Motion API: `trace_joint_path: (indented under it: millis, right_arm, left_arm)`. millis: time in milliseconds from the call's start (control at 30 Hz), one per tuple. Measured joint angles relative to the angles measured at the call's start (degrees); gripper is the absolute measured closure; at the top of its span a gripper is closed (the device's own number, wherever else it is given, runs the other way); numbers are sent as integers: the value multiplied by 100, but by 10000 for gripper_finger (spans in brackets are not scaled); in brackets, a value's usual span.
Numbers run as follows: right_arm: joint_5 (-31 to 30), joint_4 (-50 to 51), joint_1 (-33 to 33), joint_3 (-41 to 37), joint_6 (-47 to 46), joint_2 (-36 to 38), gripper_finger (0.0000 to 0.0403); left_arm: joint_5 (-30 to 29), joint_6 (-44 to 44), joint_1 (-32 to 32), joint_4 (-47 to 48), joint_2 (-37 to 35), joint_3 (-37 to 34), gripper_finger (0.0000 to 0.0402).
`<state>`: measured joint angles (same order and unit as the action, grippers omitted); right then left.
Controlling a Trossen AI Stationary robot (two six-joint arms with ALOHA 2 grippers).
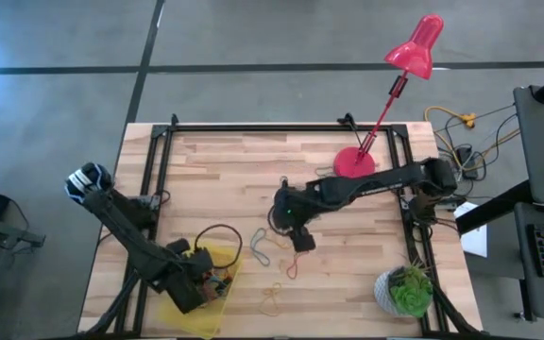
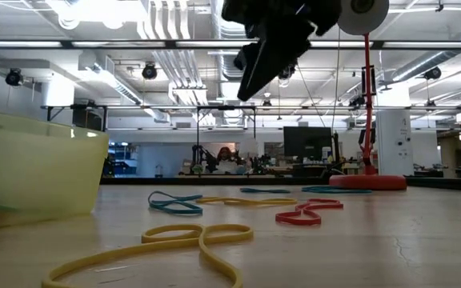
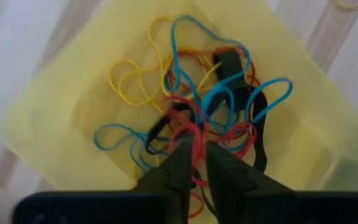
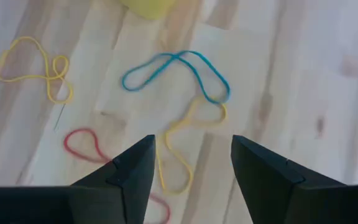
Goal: Pick and place rubber bands into bin
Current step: Put the red rubber band into the bin, then put the blue rubber band into the bin
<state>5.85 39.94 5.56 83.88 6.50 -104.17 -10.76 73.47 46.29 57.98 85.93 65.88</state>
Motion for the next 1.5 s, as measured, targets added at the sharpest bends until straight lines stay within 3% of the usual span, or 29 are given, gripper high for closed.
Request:
trace_joint_path:
  millis: [233, 400, 767, 1033, 1200, 1433, 1500]
  right_arm:
    - [13, -233, 94, 629, 149, -937, 206]
    - [11, -105, 92, 1477, 927, -1708, 206]
    - [-6, 811, -48, 3164, 1959, -3237, 207]
    - [5, 925, -172, 3474, 2133, -3686, 219]
    - [18, 910, -173, 3361, 2185, -3686, 260]
    - [137, 983, -166, 3320, 2057, -3684, 372]
    - [418, 1141, -171, 3320, 1787, -3684, 388]
  left_arm:
    - [156, 426, 69, -53, 189, 306, 280]
    - [180, 422, 88, -77, 50, 671, 228]
    - [123, 426, 147, -45, -19, 1442, 219]
    - [88, 422, 150, -47, -74, 1629, 220]
    - [87, 419, 150, -19, -90, 1629, 220]
    - [87, 395, 150, 56, -94, 1629, 220]
    - [87, 395, 150, 63, -96, 1629, 220]
